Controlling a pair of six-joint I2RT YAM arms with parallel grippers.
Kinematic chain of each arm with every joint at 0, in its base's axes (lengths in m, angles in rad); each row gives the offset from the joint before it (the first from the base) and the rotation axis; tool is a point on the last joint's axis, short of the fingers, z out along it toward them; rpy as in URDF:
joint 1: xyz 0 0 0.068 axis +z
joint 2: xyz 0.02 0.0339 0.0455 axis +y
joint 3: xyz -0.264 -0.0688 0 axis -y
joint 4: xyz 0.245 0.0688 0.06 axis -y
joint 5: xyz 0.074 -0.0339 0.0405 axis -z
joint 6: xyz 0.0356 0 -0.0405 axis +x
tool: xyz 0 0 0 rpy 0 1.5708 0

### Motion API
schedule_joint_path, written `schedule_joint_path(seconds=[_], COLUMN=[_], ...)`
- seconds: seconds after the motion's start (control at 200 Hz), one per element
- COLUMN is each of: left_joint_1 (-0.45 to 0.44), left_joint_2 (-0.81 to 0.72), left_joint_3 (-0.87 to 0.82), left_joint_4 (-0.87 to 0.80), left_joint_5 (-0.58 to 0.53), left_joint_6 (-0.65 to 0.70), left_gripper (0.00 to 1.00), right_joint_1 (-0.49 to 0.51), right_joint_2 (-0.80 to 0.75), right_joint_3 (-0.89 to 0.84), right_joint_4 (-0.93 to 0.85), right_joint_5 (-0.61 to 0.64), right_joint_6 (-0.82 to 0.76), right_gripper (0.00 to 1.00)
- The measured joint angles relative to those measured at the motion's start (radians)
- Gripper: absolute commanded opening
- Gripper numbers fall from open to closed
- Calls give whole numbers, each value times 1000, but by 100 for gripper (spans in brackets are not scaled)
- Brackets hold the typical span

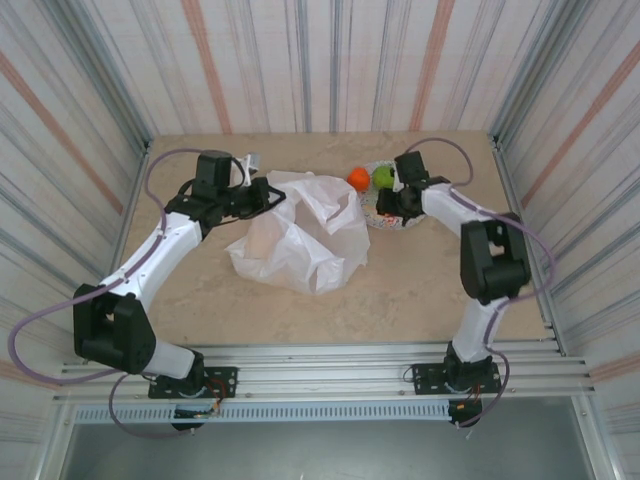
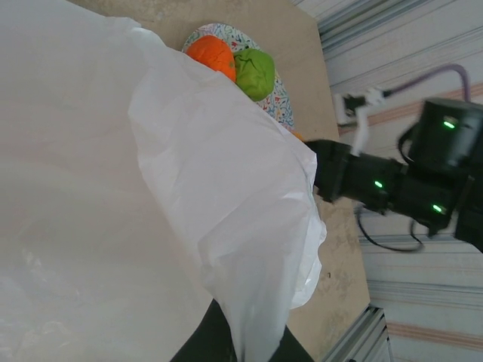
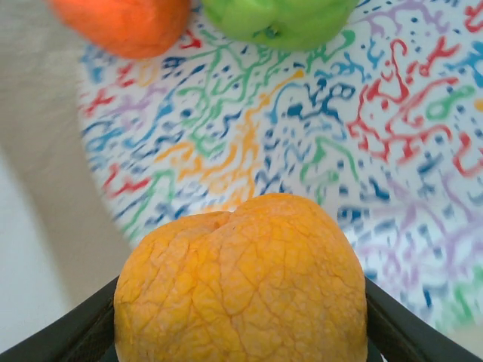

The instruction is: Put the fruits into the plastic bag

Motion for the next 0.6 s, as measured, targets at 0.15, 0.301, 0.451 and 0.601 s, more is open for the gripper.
schedule_joint_path(seconds=[0.15,0.301,0.451,0.601], left_joint_1=[1,1,1,0], left_joint_2=[0,0,0,-1], left_joint_3=[-1,-1,-1,-1], left_joint_4=[2,2,2,2], left_joint_5=[0,0,0,0], left_joint_6=[0,0,-1,-1], left_gripper=[0,0,0,0], right_joint_1=[32,161,284,363], right_joint_2=[-304,-447,-408,-305], right_joint_3=[-248,-399,-447,-424], right_joint_4=[81,161,259,364], right_joint_5=[-111,-178,-214,-235], right_joint_6=[28,72,111,139], right_gripper=[60,59,59,60])
